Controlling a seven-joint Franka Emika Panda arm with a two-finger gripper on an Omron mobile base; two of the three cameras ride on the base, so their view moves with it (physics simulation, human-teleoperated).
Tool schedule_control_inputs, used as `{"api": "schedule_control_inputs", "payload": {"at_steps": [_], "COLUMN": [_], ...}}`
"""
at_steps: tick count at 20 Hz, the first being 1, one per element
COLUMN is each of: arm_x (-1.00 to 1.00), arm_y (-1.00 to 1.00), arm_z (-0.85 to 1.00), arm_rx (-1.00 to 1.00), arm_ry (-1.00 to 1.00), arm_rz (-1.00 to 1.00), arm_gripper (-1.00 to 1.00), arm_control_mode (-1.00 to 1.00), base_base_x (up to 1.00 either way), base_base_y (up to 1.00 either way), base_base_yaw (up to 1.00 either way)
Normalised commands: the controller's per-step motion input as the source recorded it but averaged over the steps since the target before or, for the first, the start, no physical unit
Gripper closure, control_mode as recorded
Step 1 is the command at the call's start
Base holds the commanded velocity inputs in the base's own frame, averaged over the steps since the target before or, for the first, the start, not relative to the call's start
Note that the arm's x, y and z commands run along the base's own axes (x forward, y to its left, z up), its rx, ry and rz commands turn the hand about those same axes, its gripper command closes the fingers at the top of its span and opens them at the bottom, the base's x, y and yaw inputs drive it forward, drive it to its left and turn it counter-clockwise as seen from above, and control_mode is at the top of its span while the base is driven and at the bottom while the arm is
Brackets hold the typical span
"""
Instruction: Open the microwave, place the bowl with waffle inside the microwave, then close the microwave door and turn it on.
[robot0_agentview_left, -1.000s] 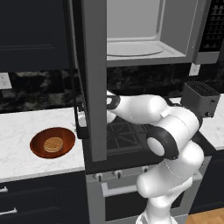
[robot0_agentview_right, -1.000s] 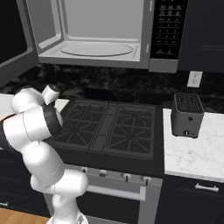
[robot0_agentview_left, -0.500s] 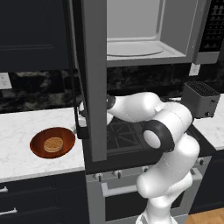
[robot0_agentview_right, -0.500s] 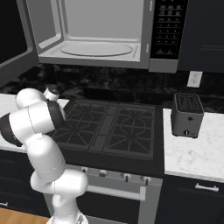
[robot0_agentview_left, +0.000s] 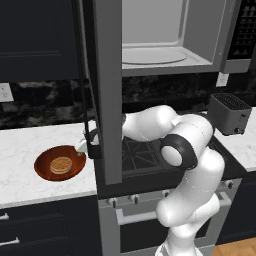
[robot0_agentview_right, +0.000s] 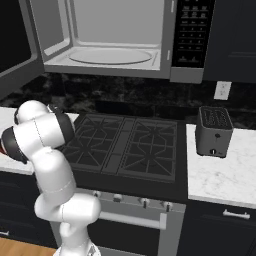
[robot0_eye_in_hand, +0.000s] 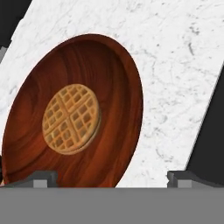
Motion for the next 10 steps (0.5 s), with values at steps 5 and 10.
{"api": "schedule_control_inputs", "payload": {"at_steps": [5,10], "arm_x": [0.01,0.00], "arm_y": [0.02,0.00], "arm_z": [-0.10,-0.08], "arm_rx": [0.00,0.00], "arm_ry": [-0.02,0.00], "arm_rz": [0.00,0.00], "arm_gripper": [-1.00,-1.00], "arm_control_mode": [-1.00,-1.00], "base_base_x": [0.00,0.00], "base_base_y": [0.00,0.00], "base_base_yaw": [0.00,0.00]}}
